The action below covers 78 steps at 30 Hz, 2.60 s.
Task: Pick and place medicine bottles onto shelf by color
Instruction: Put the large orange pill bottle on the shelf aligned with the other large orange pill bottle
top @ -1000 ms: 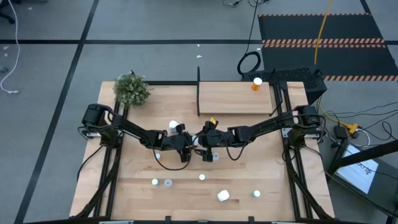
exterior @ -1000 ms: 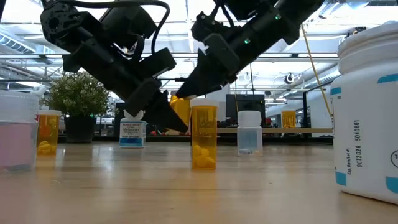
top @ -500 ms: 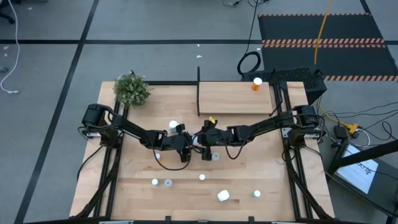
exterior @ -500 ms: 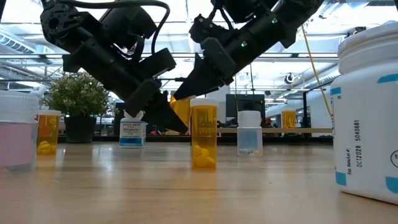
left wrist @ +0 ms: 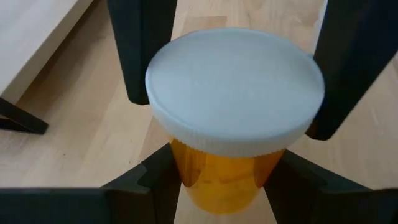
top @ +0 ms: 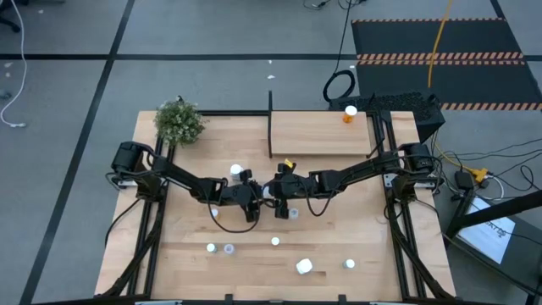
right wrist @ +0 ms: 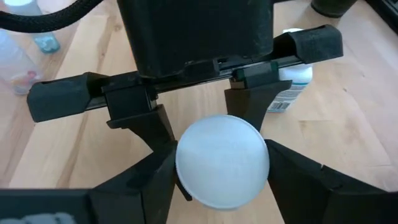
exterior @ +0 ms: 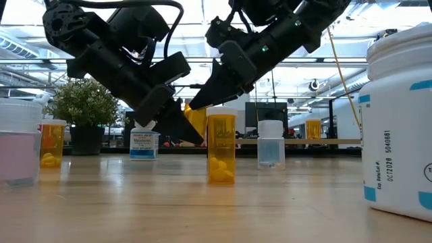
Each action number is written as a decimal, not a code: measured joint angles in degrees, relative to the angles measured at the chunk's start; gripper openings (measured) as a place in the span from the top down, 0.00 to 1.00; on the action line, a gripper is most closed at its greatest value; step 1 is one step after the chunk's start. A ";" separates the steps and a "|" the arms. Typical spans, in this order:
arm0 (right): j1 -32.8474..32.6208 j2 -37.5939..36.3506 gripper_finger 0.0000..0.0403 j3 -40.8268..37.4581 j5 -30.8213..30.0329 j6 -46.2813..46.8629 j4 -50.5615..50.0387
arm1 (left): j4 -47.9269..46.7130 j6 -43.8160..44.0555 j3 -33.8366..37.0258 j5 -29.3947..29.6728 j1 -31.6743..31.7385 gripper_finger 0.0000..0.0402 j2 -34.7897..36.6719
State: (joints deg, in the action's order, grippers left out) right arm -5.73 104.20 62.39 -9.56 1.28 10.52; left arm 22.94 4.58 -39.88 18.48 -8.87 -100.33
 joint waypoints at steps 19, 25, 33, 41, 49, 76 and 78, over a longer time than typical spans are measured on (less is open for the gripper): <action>-0.02 -4.55 0.46 -0.07 3.94 1.52 -8.57 | 1.30 1.73 -0.09 0.15 -1.87 0.13 3.14; -1.19 -9.57 0.46 -0.07 4.37 2.58 -16.31 | 0.37 3.29 -0.09 0.12 -1.85 0.13 3.04; -1.34 -19.39 0.46 -0.07 2.89 6.20 -28.43 | 1.14 3.45 -0.09 0.07 -2.09 0.13 3.04; 1.22 -31.36 0.46 -0.04 -2.98 10.66 -38.02 | 1.18 4.59 -0.07 0.07 -2.14 0.13 3.04; 9.34 -41.91 0.46 -0.04 -4.18 11.53 -47.75 | 1.22 4.66 -0.07 0.04 -2.15 0.13 3.04; 34.34 -50.53 0.46 -10.39 -3.93 8.46 -45.76 | 2.86 5.19 -0.02 0.02 -2.79 0.13 3.02; 34.98 -50.56 0.46 -12.05 -3.93 8.50 -43.35 | 2.86 5.18 -0.02 0.02 -2.79 0.13 3.02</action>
State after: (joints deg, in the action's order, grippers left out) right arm 29.25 53.65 50.34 -13.49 9.78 -32.83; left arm 25.80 9.76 -39.90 18.50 -11.66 -97.32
